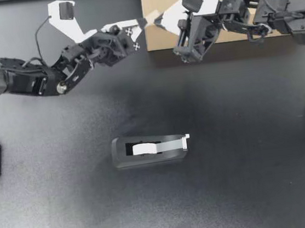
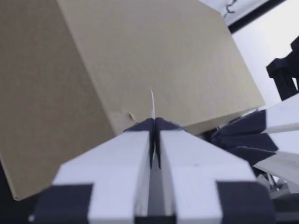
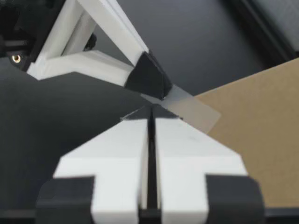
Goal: Cut a small piece of tape from the tape dispenser then place it on the cardboard box's edge.
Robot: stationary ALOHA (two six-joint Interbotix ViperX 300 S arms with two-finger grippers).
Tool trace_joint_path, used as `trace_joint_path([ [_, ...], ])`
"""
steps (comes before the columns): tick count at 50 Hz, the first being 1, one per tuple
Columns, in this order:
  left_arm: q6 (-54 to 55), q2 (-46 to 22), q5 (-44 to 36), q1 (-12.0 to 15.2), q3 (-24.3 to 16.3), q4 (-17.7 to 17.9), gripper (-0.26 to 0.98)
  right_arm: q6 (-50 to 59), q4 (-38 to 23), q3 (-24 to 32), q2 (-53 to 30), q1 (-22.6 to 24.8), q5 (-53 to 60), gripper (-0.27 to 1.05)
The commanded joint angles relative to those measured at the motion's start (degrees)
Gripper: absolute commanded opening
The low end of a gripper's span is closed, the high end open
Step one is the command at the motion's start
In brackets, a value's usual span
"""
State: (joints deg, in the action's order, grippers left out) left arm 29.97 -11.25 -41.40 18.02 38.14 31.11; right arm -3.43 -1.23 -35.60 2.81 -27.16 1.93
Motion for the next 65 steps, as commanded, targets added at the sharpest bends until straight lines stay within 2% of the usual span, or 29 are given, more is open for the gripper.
trace_joint_path([
  [1, 0.0, 0.79, -0.53, 0.35, -0.7, -0.18, -0.06, 0.0, -0.09, 1.76, 0.35, -0.79, 1.14, -0.06],
  [19, 0.18, 0.7, -0.44, 0.53, 0.79, 0.26, -0.06, 0.0, -0.09, 4.04, -3.87, -1.67, 0.79, -0.06],
  [65, 0.26, -0.7, 0.18, 0.88, 0.18, 0.79, -0.06, -0.09, -1.14, 7.82, -10.72, -3.69, -1.67, -0.06],
])
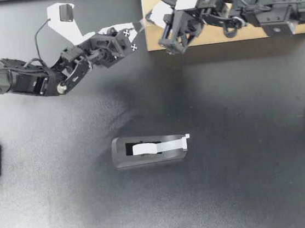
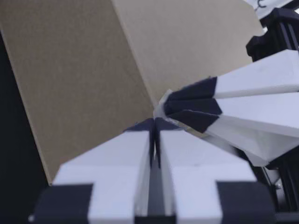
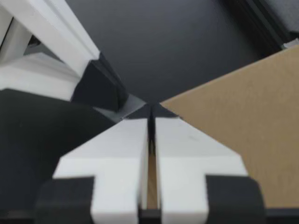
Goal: Cut a small piece of tape from the tape dispenser then place it on the cardboard box's edge.
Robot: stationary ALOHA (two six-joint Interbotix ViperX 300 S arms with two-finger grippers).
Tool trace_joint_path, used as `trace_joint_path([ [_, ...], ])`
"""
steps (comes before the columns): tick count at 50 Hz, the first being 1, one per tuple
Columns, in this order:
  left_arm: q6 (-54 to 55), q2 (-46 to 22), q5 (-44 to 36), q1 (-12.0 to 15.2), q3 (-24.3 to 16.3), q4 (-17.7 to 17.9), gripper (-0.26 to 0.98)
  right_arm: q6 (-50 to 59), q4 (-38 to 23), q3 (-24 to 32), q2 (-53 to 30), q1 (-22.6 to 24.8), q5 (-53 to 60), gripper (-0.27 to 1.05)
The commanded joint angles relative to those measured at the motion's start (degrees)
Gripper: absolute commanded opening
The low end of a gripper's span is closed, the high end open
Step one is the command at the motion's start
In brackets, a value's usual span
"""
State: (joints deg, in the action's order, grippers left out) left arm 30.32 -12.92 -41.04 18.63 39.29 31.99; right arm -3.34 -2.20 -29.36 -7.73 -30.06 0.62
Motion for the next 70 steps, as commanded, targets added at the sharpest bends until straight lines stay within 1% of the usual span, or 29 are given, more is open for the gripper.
trace_joint_path([
  [1, -0.09, 0.97, -0.18, 0.26, -0.88, -0.09, -0.06, -0.09, -0.18, 1.93, -0.35, -0.88, -0.35, -0.06],
  [9, 0.44, 1.05, -0.09, 0.26, -0.44, 0.26, -0.05, -0.18, -0.26, 3.16, -0.53, -0.88, -0.44, -0.06],
  [14, 0.44, 1.14, -0.09, 0.26, -0.26, 0.26, -0.01, -0.09, -0.26, 3.16, -0.44, -0.88, -0.44, -0.06],
  [18, 0.09, 1.32, -0.09, 0.26, -0.18, 0.18, 0.09, 0.0, -0.35, 3.16, -0.44, -0.97, -0.44, -0.06],
  [25, -0.09, 1.76, -0.09, 0.26, 0.18, 0.0, 0.39, 0.09, -0.26, 3.25, -0.26, -0.97, -0.26, -0.06],
  [26, -0.09, 1.93, -0.18, 0.18, 0.26, 0.0, 0.41, 0.09, -0.26, 3.34, -0.18, -0.97, -0.18, -0.06],
  [28, -0.18, 2.02, -0.09, 0.18, 0.53, -0.09, 0.44, 0.09, -0.26, 3.52, 0.0, -0.88, 0.0, -0.06],
  [32, -0.62, 2.64, 0.09, -0.44, 1.32, -0.44, 0.43, 0.26, -0.26, 4.22, 1.05, -0.88, 0.0, -0.06],
  [39, -3.43, 5.01, 0.44, -2.9, 3.87, -1.93, 0.41, 0.18, -0.35, 5.1, 5.01, 0.35, 0.0, -0.06],
  [45, -9.23, 8.88, 1.23, -6.33, 6.59, -3.96, 0.41, 0.62, -0.26, 3.78, 9.93, 3.34, -0.53, -0.06],
  [49, -14.41, 12.04, 2.64, -8.79, 8.17, -5.01, 0.41, 0.7, -0.26, 1.93, 13.27, 6.5, -0.53, -0.06],
  [57, -27.25, 19.07, 6.15, -13.71, 10.9, -8.26, 0.41, 1.41, 0.09, -3.52, 19.25, 13.54, 0.62, -0.06],
  [64, -35.24, 23.47, 7.38, -16.0, 12.39, -8.7, 0.41, 2.81, 0.44, -8.53, 23.12, 18.28, 3.34, -0.06],
  [70, -39.81, 25.84, 7.56, -17.4, 13.45, -9.14, 0.41, 3.78, 0.44, -12.83, 24.87, 20.65, 7.12, -0.06],
])
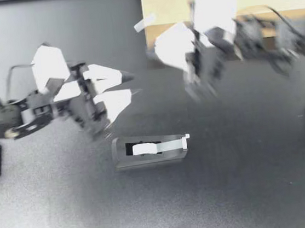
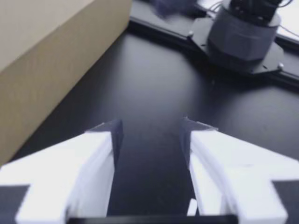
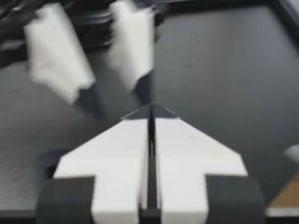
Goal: Cut a small piece of tape from the tape dispenser then place it on the cardboard box's edge.
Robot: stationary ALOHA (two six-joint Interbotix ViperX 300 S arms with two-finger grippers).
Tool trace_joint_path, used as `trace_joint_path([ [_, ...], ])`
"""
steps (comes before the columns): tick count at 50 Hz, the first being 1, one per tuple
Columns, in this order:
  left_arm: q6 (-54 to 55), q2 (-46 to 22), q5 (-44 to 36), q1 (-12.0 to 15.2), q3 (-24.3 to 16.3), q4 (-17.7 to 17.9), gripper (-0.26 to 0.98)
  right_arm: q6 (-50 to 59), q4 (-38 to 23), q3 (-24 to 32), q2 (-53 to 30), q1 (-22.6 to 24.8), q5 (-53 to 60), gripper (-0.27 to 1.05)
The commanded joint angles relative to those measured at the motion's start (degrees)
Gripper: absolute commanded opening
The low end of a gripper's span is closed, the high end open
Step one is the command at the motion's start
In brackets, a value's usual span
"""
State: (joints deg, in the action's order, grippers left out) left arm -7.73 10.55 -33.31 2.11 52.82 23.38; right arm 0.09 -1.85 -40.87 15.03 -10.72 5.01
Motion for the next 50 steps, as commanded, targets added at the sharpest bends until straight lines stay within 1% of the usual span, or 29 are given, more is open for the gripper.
trace_joint_path([
  [1, -2.46, 2.72, -0.26, -1.05, 0.09, -0.7, 0.41, 0.62, 0.09, -2.37, 2.46, 1.85, 3.87, -0.06],
  [8, -4.04, 3.69, -0.26, -2.37, 0.18, -2.55, 0.41, 1.85, 0.09, -6.42, 3.69, 4.39, 9.49, -0.06],
  [11, -4.04, 3.6, -0.26, -2.55, 0.09, -3.78, 0.41, 2.46, 0.09, -7.47, 3.96, 4.75, 11.34, -0.06],
  [16, -3.96, 3.16, -0.18, -2.64, 0.09, -4.75, 0.41, 3.6, 0.09, -8.26, 4.13, 4.75, 12.83, -0.06],
  [31, -4.39, 3.08, -0.26, -2.64, 0.35, -4.83, 0.41, 4.48, 0.09, -8.35, 2.2, 4.75, 13.27, -0.06],
  [50, -5.1, 2.29, -0.26, -2.64, 0.09, -4.83, 0.41, 4.04, 0.09, -8.26, 1.85, 4.75, 13.36, -0.06],
])
